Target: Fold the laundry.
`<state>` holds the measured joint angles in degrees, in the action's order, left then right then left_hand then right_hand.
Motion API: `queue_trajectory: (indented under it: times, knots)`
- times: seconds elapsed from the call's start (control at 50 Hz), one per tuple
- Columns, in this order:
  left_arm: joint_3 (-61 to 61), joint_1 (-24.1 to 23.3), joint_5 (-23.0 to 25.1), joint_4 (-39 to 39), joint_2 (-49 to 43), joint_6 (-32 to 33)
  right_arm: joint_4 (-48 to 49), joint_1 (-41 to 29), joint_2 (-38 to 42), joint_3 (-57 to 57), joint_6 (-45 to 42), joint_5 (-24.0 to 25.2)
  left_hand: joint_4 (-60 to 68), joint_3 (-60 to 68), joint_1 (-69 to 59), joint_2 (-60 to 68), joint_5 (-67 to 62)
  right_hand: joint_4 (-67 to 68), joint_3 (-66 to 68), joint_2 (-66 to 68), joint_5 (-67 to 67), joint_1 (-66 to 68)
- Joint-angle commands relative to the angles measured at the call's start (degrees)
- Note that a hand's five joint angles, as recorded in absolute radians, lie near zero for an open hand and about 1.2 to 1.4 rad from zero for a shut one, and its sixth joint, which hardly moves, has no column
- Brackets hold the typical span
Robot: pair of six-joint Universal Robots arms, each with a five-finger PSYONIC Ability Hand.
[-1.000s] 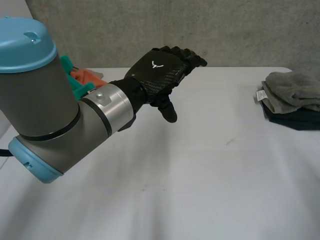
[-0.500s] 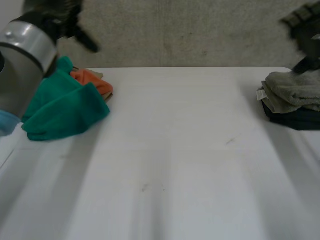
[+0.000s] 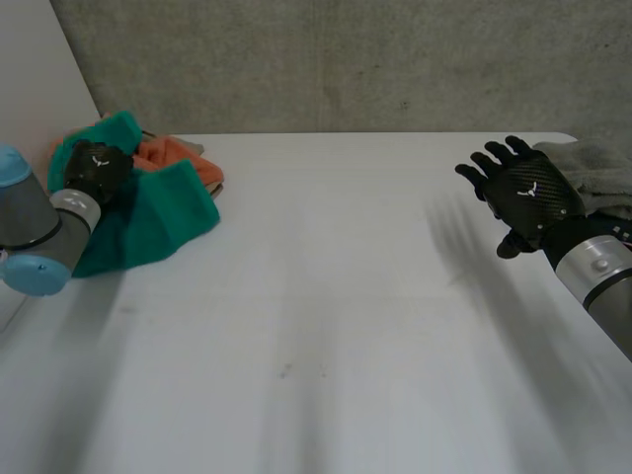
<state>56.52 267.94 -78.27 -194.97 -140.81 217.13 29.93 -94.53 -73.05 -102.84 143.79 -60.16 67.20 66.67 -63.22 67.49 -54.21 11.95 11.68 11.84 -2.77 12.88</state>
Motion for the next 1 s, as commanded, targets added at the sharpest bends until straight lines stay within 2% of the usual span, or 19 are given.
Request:
queue_trajectory:
  times: [0.02,0.1,0.16,0.26,0.28,0.3,0.32,0.36,0.44,0.5,0.6,0.7,0.78,0.86,1.0]
  knots:
    - [2.4,-4.3,-2.8,0.2,9.6,-1.2,0.0,0.1,-0.3,-0.2,0.1,-2.1,12.8,13.3,-16.8,12.5,-15.8,-2.0,-1.7,-1.8,2.8,-2.9]
    - [5.5,-8.0,-4.1,0.1,18.0,-5.7,0.0,0.1,-1.3,0.0,0.4,-3.2,12.8,13.3,-16.8,12.5,-15.8,-2.0,-1.7,-1.8,2.8,-2.9]
    - [8.0,-14.2,-4.2,0.6,24.2,-14.3,-0.4,0.1,-3.0,0.0,0.4,-4.2,12.8,13.3,-16.8,12.5,-15.8,-2.0,-1.7,-1.8,2.8,-2.9]
    - [12.5,-21.4,-3.6,0.7,28.2,-22.8,-1.2,0.1,-5.0,0.0,0.8,-5.9,12.8,13.3,-16.8,12.5,-15.8,-2.0,-1.7,-1.8,2.8,-2.9]
    - [13.3,-24.0,-3.6,0.7,27.7,-24.0,-1.5,0.0,-5.3,-0.1,0.9,-6.3,12.8,13.3,-16.8,12.5,-15.8,-2.0,-1.7,-1.8,2.8,-2.9]
    - [13.4,-24.0,-3.6,0.7,27.7,-24.0,-1.7,-0.1,-5.5,-0.1,1.0,-6.4,12.8,13.3,-16.8,12.5,-15.8,-2.0,-1.7,-1.8,2.8,-2.9]
    - [13.8,-27.7,-3.7,0.7,25.4,-24.4,-1.8,-0.1,-5.5,-0.1,1.0,-6.5,12.8,13.3,-16.8,12.5,-15.8,-2.0,-1.7,-1.8,2.8,-2.9]
    - [13.4,-31.4,-4.0,0.6,21.6,-24.4,-2.5,-0.1,-5.6,-0.2,1.0,-6.6,12.8,13.3,-16.8,12.5,-15.8,-2.0,-1.7,-1.8,2.8,-2.9]
    - [10.9,-37.1,-4.3,0.6,12.8,-24.3,-3.8,0.0,-5.4,-0.2,0.9,-6.6,12.8,13.3,-16.8,12.5,-15.8,-2.0,-1.7,-1.8,2.8,-2.9]
    - [8.7,-39.6,-4.2,1.2,8.5,-24.5,-4.6,-0.3,-5.3,-0.3,0.8,-6.6,12.8,13.3,-16.8,12.5,-15.8,-2.0,-1.7,-1.8,2.8,-2.9]
    - [8.4,-42.6,-4.0,3.4,7.6,-24.6,-4.8,-0.5,-4.8,-0.3,0.8,-6.5,-39.7,-39.2,35.7,-40.0,36.7,-2.0,-1.7,-1.8,2.8,-2.9]
    - [9.7,-41.5,-4.6,3.8,16.1,-24.3,-5.4,-0.7,-4.9,0.4,0.9,-6.5,-51.4,-50.9,47.4,-51.7,48.4,-2.0,-1.7,-1.8,2.8,-2.9]
    - [13.9,-36.3,-4.4,3.8,22.1,-23.5,-8.8,-0.6,-5.0,1.9,0.9,-6.5,-53.3,-52.8,49.3,-53.6,50.3,-2.0,-1.7,-1.8,2.8,-2.9]
    - [17.3,-31.6,-4.2,4.1,26.4,-21.8,-17.3,-1.5,-4.9,4.8,1.7,-6.5,-53.1,-52.6,49.1,-53.4,50.1,-2.0,-1.7,-1.8,2.8,-2.9]
    - [19.2,-20.8,-2.9,4.0,26.6,-14.6,-35.8,-4.5,-3.4,10.6,13.9,-6.0,-51.6,-51.1,47.6,-51.9,48.6,-2.0,-1.7,-1.8,2.8,-2.9]
